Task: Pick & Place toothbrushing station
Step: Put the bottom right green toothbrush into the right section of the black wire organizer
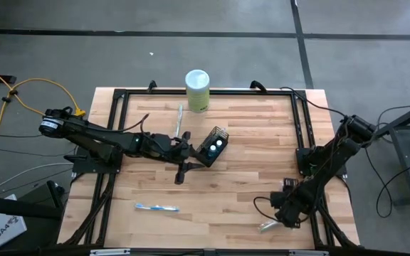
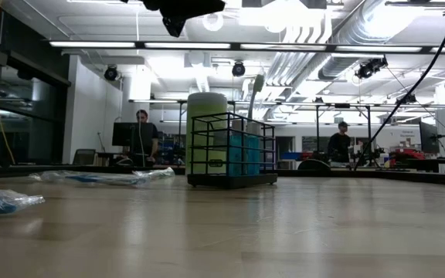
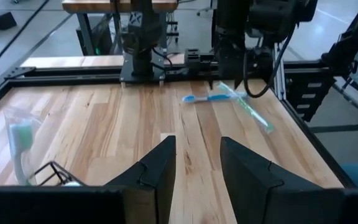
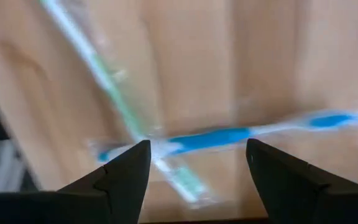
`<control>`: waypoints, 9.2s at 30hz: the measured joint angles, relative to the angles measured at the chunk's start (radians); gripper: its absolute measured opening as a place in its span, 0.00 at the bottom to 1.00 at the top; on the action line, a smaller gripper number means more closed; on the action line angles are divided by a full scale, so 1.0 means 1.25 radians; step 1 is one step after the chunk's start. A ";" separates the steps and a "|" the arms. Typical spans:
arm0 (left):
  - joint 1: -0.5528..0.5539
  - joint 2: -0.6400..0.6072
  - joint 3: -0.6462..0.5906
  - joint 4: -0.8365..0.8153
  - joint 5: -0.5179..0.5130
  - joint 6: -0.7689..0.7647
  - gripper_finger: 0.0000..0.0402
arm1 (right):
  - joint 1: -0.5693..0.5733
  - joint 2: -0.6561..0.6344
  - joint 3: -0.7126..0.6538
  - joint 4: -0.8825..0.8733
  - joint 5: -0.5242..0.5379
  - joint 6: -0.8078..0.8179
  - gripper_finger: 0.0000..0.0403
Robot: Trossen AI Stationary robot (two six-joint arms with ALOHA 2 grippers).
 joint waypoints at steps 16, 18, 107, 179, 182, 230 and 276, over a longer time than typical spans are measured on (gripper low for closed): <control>0.000 0.000 0.000 0.007 0.000 0.024 0.30 | 0.075 0.042 0.047 0.077 0.046 0.043 0.57; 0.000 0.000 0.000 0.007 0.000 0.024 0.30 | 0.082 0.064 0.047 0.102 0.038 0.051 0.54; 0.000 0.000 0.000 0.022 0.006 0.024 0.30 | 0.089 0.120 0.046 0.024 -0.050 0.013 0.32; 0.000 0.000 0.000 0.022 0.006 0.012 0.30 | 0.133 0.149 0.046 0.059 -0.056 0.075 0.01; 0.000 0.000 0.000 0.022 0.006 0.012 0.30 | 0.133 0.147 0.046 0.058 -0.055 0.075 0.01; -0.045 0.000 -0.001 0.112 0.004 0.006 0.30 | -0.227 0.117 0.236 -0.501 0.755 -0.431 0.01; 0.185 0.025 0.001 -0.090 0.428 -0.276 0.30 | -0.313 0.117 0.236 0.465 1.113 -1.900 0.01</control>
